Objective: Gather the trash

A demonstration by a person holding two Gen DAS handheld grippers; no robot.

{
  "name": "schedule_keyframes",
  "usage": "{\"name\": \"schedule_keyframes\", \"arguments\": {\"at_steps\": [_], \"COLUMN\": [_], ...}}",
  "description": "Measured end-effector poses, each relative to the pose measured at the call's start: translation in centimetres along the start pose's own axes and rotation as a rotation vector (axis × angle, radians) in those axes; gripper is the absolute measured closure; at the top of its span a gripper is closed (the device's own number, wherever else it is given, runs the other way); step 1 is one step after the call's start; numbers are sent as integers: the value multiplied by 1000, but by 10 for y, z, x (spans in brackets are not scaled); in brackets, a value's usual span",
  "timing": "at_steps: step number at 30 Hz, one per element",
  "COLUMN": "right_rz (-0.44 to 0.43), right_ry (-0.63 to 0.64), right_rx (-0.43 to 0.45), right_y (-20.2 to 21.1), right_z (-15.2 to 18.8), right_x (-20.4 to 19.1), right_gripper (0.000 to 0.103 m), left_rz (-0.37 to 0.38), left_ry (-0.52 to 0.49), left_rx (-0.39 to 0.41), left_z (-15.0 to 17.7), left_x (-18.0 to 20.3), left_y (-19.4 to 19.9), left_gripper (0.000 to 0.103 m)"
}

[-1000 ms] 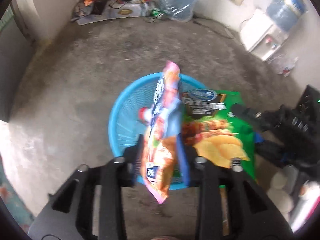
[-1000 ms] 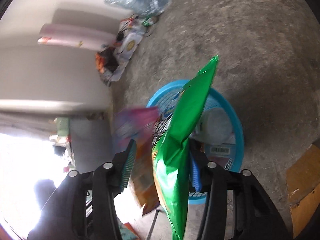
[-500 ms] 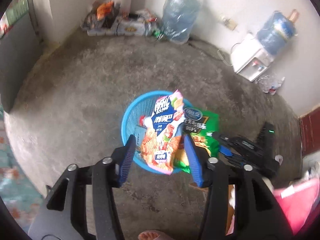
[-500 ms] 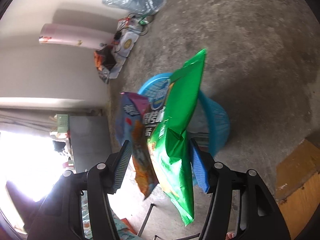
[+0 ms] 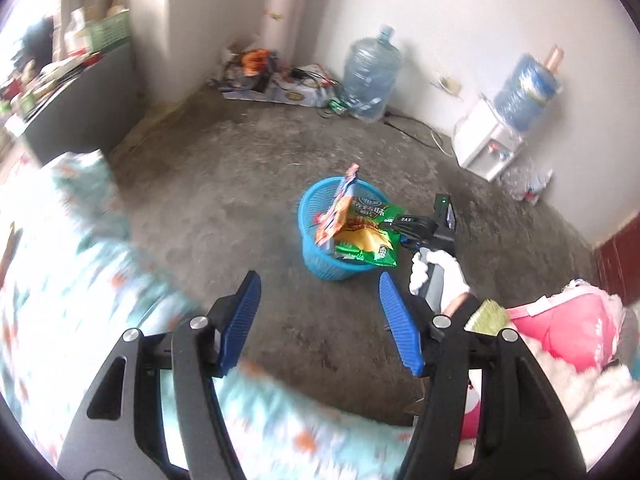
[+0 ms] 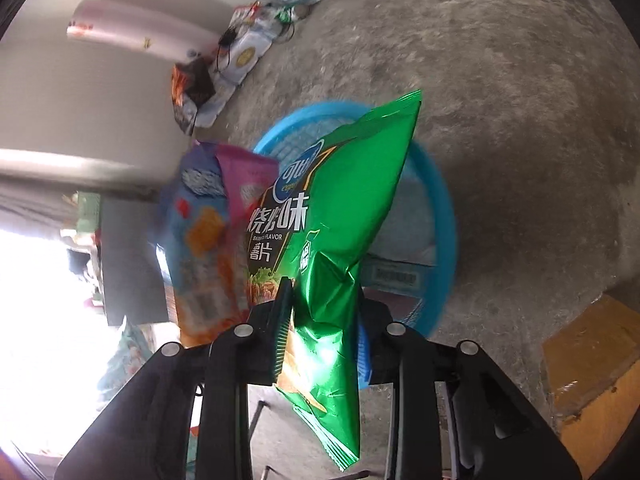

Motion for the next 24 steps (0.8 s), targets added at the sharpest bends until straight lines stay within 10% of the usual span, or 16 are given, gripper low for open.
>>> {"name": "schedule_keyframes", "arguments": {"at_steps": [8, 24], "right_rz": [48, 54], "right_ry": [-10, -43], "right_rx": [-40, -15], "right_y": [11, 53], "right_z": [17, 37], "right_x": [8, 25], "right_gripper": [45, 43], "left_rz": [-27, -6], "left_ry": [104, 206], "left_rx": [92, 207], "left_z": [52, 125], "left_x": [-39, -55], "left_y": [70, 132], "left_gripper": [44, 39]}}
Point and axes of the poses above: each gripper's, at about its wrist camera, not at the fingertips, and y roughly against the way its jaws point, x to its right, z to its underside, the point moved 6 cm from there along -y, roughly the way its jaws point, and after that the axes turned 8 degrees about -z, right-handed, at the moved point
